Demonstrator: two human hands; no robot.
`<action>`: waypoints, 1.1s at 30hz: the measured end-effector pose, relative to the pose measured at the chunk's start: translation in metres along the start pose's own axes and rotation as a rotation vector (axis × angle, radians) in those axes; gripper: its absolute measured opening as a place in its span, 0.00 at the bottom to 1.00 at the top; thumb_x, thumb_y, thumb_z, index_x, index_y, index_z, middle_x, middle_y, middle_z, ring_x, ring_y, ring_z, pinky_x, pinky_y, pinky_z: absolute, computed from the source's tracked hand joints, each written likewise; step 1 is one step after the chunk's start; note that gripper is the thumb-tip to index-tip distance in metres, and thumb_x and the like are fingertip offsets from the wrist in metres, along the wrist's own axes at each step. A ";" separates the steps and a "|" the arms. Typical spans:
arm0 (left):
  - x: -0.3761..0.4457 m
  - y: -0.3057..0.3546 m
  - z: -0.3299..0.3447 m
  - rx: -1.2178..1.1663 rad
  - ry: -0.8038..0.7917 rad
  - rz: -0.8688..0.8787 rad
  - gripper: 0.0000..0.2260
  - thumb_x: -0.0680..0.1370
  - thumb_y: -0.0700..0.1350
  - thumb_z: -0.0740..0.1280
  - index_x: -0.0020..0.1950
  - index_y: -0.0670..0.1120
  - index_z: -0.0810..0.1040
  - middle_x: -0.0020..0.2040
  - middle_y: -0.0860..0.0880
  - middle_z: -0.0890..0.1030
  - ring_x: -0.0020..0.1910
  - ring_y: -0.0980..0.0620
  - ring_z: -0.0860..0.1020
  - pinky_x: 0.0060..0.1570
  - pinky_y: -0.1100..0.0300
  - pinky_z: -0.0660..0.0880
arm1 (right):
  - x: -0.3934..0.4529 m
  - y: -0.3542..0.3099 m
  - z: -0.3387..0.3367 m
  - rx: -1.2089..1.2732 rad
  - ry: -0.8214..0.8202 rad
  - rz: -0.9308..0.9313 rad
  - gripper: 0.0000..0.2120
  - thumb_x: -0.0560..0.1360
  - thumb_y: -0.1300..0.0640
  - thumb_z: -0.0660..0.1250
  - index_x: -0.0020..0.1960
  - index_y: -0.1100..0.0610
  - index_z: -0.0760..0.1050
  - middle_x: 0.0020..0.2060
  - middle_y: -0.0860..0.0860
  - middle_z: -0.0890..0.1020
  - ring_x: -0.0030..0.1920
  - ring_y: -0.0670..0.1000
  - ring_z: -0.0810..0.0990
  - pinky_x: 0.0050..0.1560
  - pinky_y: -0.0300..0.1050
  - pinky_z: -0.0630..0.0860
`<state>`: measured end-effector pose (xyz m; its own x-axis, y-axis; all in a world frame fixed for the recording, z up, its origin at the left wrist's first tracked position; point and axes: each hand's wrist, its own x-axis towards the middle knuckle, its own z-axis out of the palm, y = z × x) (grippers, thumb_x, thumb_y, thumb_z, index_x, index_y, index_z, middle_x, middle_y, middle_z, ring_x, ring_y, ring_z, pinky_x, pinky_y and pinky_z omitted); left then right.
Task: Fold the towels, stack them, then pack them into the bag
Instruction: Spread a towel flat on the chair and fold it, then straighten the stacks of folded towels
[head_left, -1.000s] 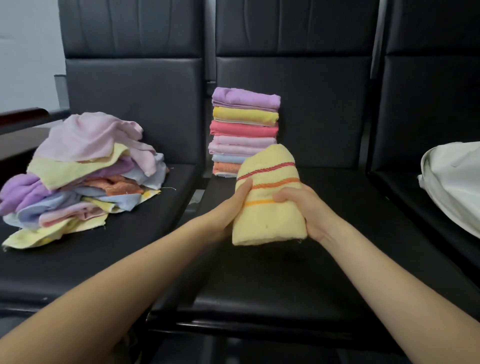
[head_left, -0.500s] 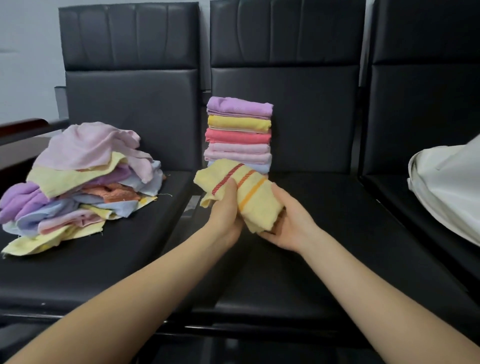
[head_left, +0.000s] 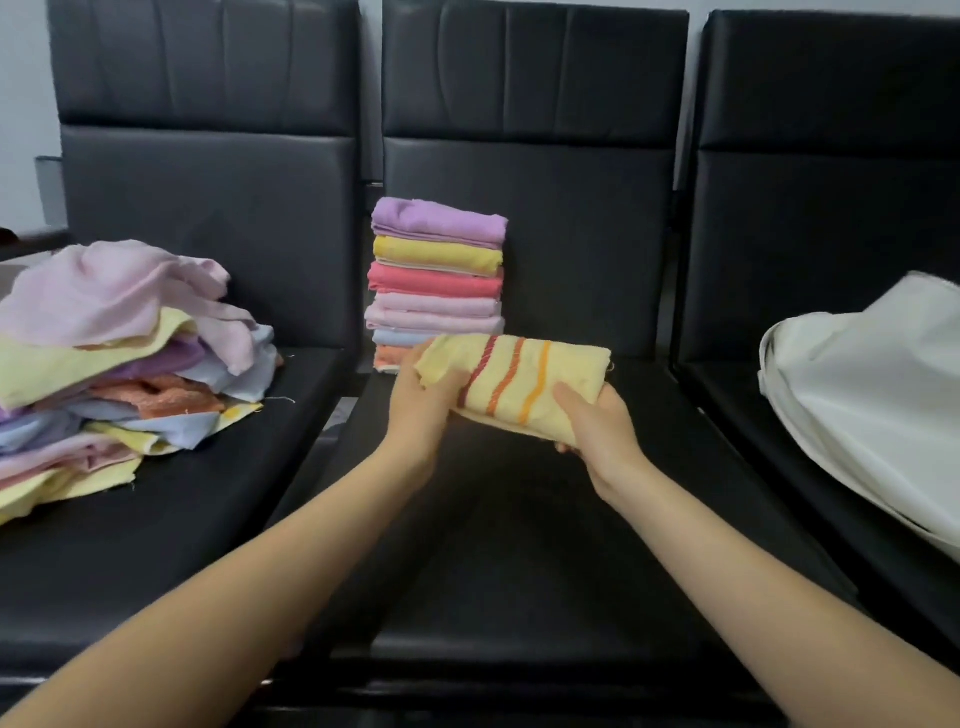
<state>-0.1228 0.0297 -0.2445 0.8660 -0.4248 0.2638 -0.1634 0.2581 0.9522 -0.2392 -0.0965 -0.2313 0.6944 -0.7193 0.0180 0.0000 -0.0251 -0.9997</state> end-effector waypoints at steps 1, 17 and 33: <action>0.005 0.006 -0.003 0.064 -0.035 0.037 0.19 0.76 0.49 0.69 0.65 0.48 0.71 0.57 0.50 0.78 0.55 0.52 0.79 0.43 0.63 0.77 | 0.007 -0.008 -0.001 -0.034 -0.024 -0.024 0.15 0.81 0.55 0.62 0.67 0.52 0.68 0.55 0.49 0.79 0.50 0.51 0.80 0.36 0.42 0.75; 0.277 0.099 -0.032 0.873 0.271 0.332 0.15 0.78 0.48 0.61 0.64 0.48 0.75 0.59 0.45 0.74 0.55 0.45 0.73 0.51 0.56 0.70 | 0.260 -0.150 0.122 -0.574 -0.058 -0.382 0.23 0.80 0.51 0.52 0.74 0.53 0.64 0.70 0.57 0.69 0.67 0.59 0.69 0.64 0.47 0.66; 0.153 0.116 -0.200 1.045 0.325 0.116 0.16 0.74 0.51 0.57 0.54 0.51 0.80 0.54 0.46 0.81 0.54 0.44 0.78 0.57 0.53 0.75 | 0.122 -0.102 0.221 -0.554 -0.300 -0.513 0.10 0.78 0.55 0.59 0.44 0.57 0.77 0.39 0.52 0.80 0.42 0.53 0.76 0.45 0.47 0.72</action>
<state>0.0851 0.1677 -0.1244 0.8775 -0.1577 0.4529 -0.4387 -0.6454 0.6252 0.0045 -0.0281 -0.1311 0.8678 -0.3103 0.3881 0.0690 -0.6982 -0.7126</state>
